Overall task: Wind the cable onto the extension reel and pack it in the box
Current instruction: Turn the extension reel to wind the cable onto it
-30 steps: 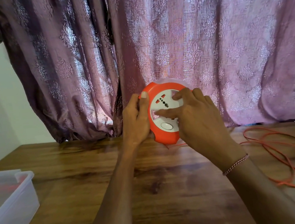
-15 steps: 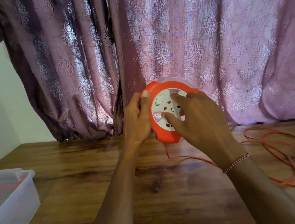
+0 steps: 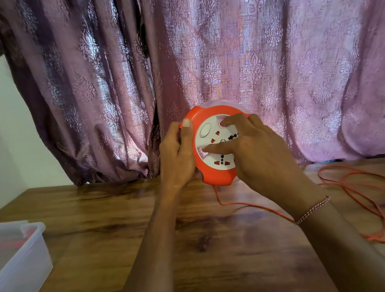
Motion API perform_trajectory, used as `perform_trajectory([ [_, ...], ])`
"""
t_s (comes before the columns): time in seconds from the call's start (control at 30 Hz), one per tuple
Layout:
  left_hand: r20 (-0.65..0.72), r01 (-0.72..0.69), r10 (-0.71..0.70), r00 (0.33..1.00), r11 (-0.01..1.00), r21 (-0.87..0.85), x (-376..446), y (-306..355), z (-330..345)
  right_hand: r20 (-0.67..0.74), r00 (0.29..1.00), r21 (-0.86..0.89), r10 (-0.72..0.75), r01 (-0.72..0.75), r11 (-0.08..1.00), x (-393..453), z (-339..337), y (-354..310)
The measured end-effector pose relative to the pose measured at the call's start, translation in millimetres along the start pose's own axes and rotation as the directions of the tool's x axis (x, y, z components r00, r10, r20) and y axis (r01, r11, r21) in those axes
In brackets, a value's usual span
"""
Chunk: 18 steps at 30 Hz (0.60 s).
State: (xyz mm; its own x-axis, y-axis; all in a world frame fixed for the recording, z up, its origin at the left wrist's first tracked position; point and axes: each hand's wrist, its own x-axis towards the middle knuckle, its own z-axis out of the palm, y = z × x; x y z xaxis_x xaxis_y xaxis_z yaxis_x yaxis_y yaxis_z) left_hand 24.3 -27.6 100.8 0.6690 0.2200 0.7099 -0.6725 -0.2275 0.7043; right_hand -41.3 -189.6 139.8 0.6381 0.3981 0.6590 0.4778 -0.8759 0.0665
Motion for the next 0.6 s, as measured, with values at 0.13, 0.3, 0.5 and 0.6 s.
perform_trajectory([
  [0.13, -0.006, -0.007, 0.007, 1.000, 1.000, -0.013, 1, -1, 0, -0.065, 0.997, 0.018, 0.044, -0.043, 0.999, -1, 5, 1],
  [0.3, -0.002, -0.015, 0.015, 1.000, 1.000, 0.024, 0, -1, 2, -0.102, 0.974, 0.034, 0.203, -0.200, 0.979, -3, 12, -3],
  [0.5, -0.017, -0.007, 0.007, 1.000, 1.000, 0.007, 1, -3, 2, -0.157, 0.941, 0.040, 0.300, -0.298, 0.954, 1, 7, -1],
  [0.6, -0.014, -0.009, 0.009, 1.000, 1.000, 0.028, 1, -5, 3, -0.142, 0.961, 0.055, 0.238, -0.232, 0.971, 1, 1, 2],
])
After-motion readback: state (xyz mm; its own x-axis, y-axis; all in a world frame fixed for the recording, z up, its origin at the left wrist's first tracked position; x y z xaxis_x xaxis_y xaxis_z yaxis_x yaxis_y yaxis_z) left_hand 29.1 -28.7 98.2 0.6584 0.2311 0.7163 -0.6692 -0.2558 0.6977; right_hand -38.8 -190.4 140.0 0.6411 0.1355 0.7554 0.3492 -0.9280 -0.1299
